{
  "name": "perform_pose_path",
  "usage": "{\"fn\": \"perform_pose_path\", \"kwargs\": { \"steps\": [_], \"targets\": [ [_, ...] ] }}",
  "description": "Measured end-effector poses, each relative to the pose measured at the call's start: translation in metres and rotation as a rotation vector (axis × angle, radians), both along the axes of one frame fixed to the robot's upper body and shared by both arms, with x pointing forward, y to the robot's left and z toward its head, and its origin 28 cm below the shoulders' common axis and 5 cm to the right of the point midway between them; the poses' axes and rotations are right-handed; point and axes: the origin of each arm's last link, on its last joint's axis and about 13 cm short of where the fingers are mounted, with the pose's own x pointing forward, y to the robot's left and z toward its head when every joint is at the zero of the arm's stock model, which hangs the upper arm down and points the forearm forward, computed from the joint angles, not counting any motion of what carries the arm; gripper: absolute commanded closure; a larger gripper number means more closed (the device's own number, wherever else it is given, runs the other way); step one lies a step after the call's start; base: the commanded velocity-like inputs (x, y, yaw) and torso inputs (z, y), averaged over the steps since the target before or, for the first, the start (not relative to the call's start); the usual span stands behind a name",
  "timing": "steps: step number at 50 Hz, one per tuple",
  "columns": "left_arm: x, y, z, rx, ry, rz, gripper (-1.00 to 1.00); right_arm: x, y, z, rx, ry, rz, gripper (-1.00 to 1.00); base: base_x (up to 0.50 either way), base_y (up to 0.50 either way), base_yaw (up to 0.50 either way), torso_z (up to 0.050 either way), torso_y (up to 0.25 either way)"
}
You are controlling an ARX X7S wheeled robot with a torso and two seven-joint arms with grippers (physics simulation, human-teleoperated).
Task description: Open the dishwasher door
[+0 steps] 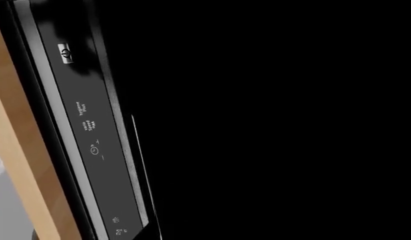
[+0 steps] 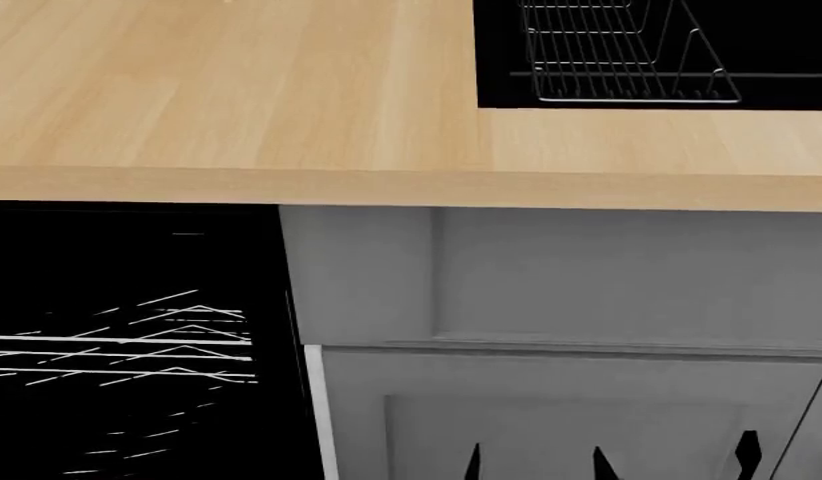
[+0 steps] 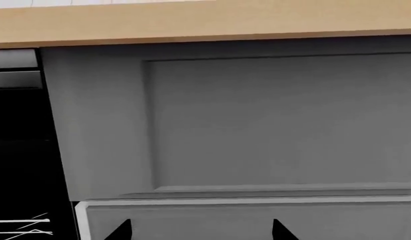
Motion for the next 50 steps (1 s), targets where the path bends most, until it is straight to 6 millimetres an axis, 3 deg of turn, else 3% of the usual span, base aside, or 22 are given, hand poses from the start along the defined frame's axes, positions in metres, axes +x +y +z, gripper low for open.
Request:
{"fn": "perform_pose_path", "kwargs": {
  "steps": [13, 32, 50],
  "targets": [
    [-0.015, -0.003, -0.016, -0.058, -0.039, 0.021, 1.0, 0.0, 0.001, 0.0, 0.002, -0.002, 0.001, -1.0, 0.0, 0.0, 0.0, -0.002, 0.0],
    [-0.074, -0.015, -0.069, -0.179, -0.153, 0.08, 1.0, 0.0, 0.001, 0.002, 0.004, -0.007, 0.003, -1.0, 0.0, 0.0, 0.0, -0.002, 0.0],
    [-0.078, -0.032, -0.077, -0.365, -0.125, 0.175, 1.0, 0.0, 0.002, 0.005, -0.002, -0.011, 0.006, -1.0, 0.0, 0.0, 0.0, -0.002, 0.0]
  ]
}}
